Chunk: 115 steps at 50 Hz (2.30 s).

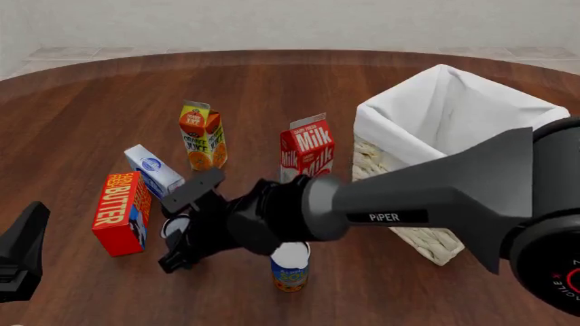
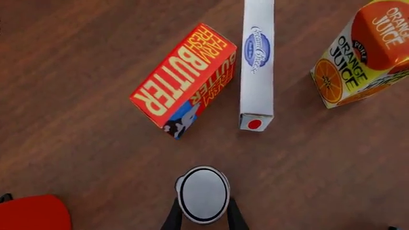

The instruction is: Pick up the tomato sauce, and put it in the basket.

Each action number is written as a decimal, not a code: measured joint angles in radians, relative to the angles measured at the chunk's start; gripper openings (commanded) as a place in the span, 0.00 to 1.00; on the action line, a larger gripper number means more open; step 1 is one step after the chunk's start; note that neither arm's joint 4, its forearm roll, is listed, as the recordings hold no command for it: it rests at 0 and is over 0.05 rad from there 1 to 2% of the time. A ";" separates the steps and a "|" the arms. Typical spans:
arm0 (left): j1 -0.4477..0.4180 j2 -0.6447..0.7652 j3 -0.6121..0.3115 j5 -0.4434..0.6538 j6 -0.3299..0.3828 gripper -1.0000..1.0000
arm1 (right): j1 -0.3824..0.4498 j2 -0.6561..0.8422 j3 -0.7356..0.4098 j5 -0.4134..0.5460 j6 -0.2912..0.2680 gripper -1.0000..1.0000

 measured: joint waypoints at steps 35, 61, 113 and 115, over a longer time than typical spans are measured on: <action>0.000 0.000 0.000 0.000 0.000 1.00 | 0.000 -0.118 0.024 0.062 -0.059 0.00; 0.000 0.000 0.000 0.000 0.000 1.00 | 0.000 -0.292 0.091 0.127 -0.097 0.00; 0.000 0.000 0.000 0.000 0.000 1.00 | -0.103 -0.706 0.215 0.303 -0.141 0.00; 0.000 0.000 0.000 0.000 0.000 1.00 | -0.110 -0.726 0.218 0.314 -0.142 0.00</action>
